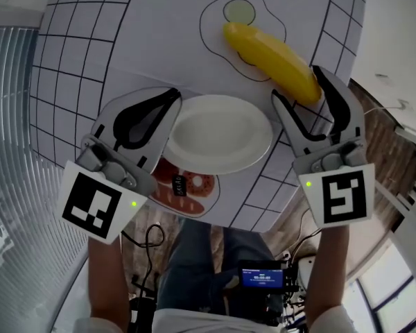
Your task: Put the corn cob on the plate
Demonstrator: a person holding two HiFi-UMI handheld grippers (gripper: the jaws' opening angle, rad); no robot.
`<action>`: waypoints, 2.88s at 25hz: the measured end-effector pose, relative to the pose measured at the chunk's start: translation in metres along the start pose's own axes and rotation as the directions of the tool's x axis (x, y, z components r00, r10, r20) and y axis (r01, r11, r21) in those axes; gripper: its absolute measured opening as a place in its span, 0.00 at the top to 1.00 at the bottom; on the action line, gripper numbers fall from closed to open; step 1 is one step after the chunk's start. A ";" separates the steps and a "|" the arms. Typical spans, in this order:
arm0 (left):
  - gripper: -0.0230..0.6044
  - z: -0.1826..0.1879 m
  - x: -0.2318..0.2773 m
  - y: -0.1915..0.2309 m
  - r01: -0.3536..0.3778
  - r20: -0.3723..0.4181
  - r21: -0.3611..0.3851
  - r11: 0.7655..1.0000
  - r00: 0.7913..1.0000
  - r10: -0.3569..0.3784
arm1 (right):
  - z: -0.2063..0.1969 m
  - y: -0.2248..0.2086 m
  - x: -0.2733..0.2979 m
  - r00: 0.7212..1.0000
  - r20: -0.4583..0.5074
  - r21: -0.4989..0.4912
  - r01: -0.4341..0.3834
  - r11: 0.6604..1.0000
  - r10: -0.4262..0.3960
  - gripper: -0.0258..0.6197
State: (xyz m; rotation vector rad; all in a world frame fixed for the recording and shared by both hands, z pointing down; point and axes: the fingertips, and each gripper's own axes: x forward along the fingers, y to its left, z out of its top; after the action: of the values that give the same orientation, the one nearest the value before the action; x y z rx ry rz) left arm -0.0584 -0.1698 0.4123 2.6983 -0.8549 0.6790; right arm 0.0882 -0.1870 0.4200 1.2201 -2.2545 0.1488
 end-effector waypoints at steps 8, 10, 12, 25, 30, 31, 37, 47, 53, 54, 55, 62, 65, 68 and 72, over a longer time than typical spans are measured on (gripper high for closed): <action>0.95 -0.002 0.003 -0.006 0.023 -0.023 0.033 0.999 0.999 -0.022 | 0.000 -0.005 0.009 1.000 -0.024 -0.023 -0.012 1.000 0.011 0.57; 0.95 -0.002 0.004 -0.007 0.022 -0.024 0.035 0.999 0.999 -0.022 | -0.003 -0.005 0.011 0.999 -0.049 -0.016 -0.018 1.000 0.017 0.57; 0.95 -0.002 0.005 -0.007 0.012 -0.021 0.036 0.999 1.000 -0.011 | -0.006 -0.007 0.015 0.997 -0.079 -0.005 -0.018 1.000 0.017 0.57; 0.95 -0.002 -0.001 -0.002 -0.038 0.017 -0.019 0.999 0.999 0.039 | -0.002 -0.013 0.013 0.999 -0.029 0.057 -0.042 0.997 0.044 0.58; 0.95 -0.001 -0.001 -0.002 -0.036 0.022 -0.020 0.999 0.999 0.037 | 0.007 -0.014 0.008 0.998 0.041 0.158 -0.058 0.986 0.052 0.58; 0.95 -0.001 -0.001 -0.002 -0.036 0.020 -0.017 0.999 0.999 0.036 | 0.009 -0.014 0.006 0.997 0.049 0.166 -0.061 0.984 0.054 0.58; 0.95 -0.003 -0.002 -0.003 -0.038 0.005 -0.009 0.999 0.999 0.038 | 0.019 -0.009 -0.003 0.994 0.088 0.185 -0.082 0.979 0.067 0.58; 0.95 -0.004 -0.002 -0.006 -0.045 0.011 -0.011 0.999 0.999 0.045 | 0.032 0.007 -0.016 0.984 0.149 0.204 -0.127 0.971 0.098 0.59; 0.94 -0.004 -0.002 -0.012 -0.025 -0.002 0.073 0.997 1.000 0.025 | 0.045 0.017 -0.023 0.973 0.197 0.234 -0.166 0.958 0.120 0.59; 0.94 -0.004 -0.001 -0.015 -0.016 -0.004 0.091 0.996 1.000 0.017 | 0.048 0.019 -0.024 0.971 0.205 0.236 -0.171 0.956 0.123 0.59; 0.89 -0.004 -0.001 -0.019 0.001 -0.005 0.107 0.994 1.000 -0.001 | 0.050 0.020 -0.025 0.969 0.212 0.239 -0.177 0.955 0.127 0.59; 0.71 -0.005 -0.003 -0.021 0.009 -0.024 0.215 0.976 1.000 -0.004 | 0.070 0.034 -0.032 0.937 0.301 0.328 -0.275 0.904 0.176 0.59; 0.71 -0.005 -0.006 -0.020 -0.001 -0.023 0.231 0.973 1.000 0.006 | 0.071 0.044 -0.033 0.927 0.308 0.325 -0.313 0.893 0.213 0.59; 0.71 -0.005 -0.009 -0.024 0.011 -0.026 0.274 0.962 1.000 -0.004 | 0.069 0.052 -0.034 0.923 0.305 0.313 -0.331 0.890 0.236 0.59; 0.70 -0.002 -0.015 -0.029 0.041 0.004 0.245 0.969 0.999 -0.044 | 0.067 0.057 -0.035 0.911 0.321 0.361 -0.369 0.857 0.257 0.59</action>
State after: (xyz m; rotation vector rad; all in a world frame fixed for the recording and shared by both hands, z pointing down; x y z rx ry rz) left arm -0.0527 -0.1382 0.4040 2.9300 -0.7570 0.8127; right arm 0.0296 -0.1516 0.3551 1.1067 -2.7474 0.6607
